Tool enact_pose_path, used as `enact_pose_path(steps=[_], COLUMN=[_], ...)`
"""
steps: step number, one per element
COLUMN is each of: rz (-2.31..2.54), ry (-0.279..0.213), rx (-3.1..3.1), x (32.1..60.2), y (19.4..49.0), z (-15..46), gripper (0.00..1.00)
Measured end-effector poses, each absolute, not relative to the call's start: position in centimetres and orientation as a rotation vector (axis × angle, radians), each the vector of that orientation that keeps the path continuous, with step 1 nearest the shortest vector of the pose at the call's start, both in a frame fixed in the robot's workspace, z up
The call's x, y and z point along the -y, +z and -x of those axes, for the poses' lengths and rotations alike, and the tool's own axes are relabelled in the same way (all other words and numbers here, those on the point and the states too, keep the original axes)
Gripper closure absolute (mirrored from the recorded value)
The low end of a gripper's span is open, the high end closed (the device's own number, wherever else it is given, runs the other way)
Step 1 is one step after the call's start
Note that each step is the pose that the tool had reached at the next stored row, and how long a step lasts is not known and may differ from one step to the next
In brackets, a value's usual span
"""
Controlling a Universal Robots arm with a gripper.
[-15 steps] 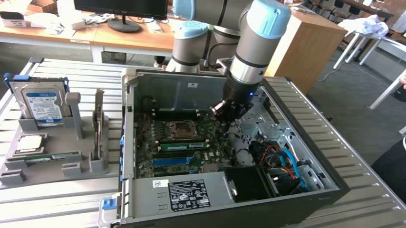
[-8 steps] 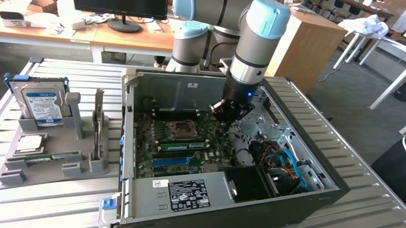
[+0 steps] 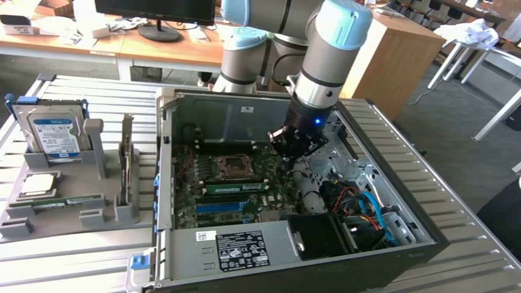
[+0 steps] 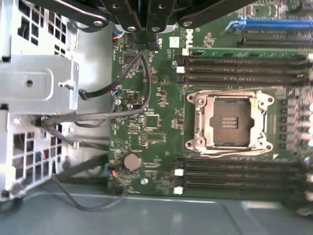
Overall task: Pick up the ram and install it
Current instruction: 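Press down the ram until it locks into place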
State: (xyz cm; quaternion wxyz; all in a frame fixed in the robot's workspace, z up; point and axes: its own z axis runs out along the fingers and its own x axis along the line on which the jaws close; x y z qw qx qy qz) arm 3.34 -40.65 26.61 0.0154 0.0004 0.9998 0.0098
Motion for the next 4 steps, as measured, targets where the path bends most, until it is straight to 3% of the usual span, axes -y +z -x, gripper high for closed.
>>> enact_pose_path(steps=[4], rz=[-0.064], ry=[0.029], rx=[-3.11], x=[40.65], y=[26.6], z=[-3.34], gripper=[0.9])
